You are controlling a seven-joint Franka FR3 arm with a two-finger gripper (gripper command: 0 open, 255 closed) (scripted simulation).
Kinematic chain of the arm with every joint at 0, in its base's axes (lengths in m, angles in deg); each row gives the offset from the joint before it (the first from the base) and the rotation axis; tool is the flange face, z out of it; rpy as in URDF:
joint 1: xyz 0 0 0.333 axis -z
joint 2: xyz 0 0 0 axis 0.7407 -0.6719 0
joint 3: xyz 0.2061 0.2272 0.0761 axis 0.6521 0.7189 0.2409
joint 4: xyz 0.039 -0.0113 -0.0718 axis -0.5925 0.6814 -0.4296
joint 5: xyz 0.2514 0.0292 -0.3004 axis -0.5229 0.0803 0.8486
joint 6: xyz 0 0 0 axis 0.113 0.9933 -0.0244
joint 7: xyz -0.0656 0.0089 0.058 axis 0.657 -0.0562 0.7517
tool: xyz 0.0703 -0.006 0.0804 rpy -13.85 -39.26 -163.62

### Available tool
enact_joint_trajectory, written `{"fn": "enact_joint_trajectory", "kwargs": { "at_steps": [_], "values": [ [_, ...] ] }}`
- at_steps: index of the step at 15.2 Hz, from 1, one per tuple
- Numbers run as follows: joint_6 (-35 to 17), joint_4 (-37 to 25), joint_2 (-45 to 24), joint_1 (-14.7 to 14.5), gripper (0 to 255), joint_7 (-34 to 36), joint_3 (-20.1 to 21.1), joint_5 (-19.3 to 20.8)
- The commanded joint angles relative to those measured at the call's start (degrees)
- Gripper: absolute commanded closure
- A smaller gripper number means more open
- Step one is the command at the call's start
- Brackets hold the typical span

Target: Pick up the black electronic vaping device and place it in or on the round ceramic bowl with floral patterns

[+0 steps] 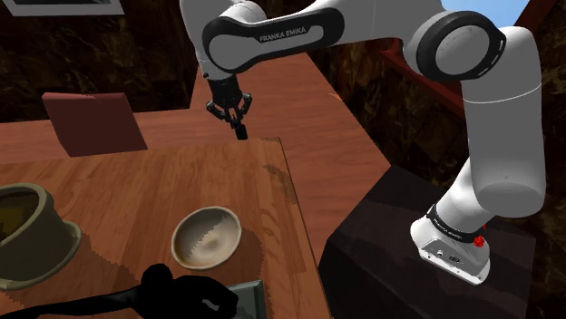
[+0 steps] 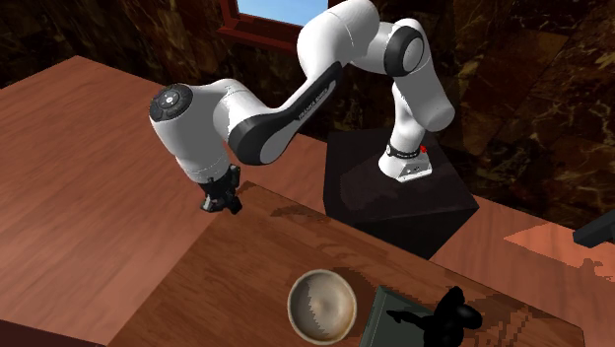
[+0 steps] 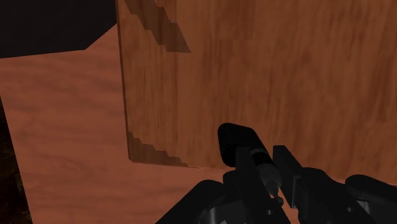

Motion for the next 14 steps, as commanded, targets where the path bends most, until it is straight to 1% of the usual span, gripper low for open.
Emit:
{"fn": "enact_joint_trajectory", "kwargs": {
  "at_steps": [1, 7, 10, 14],
  "values": [
    [1.62, -1.41, 0.24, -0.14, 255, -0.26, 0.06, -0.12],
    [6.23, -6.51, -0.14, -0.91, 255, -0.93, 0.09, -0.13],
    [5.83, -3.92, 1.63, -2.87, 255, 2.41, 1.07, -0.5],
    [5.9, -2.04, 3.02, -5.87, 255, 6.88, 2.34, -0.8]
  ]
}}
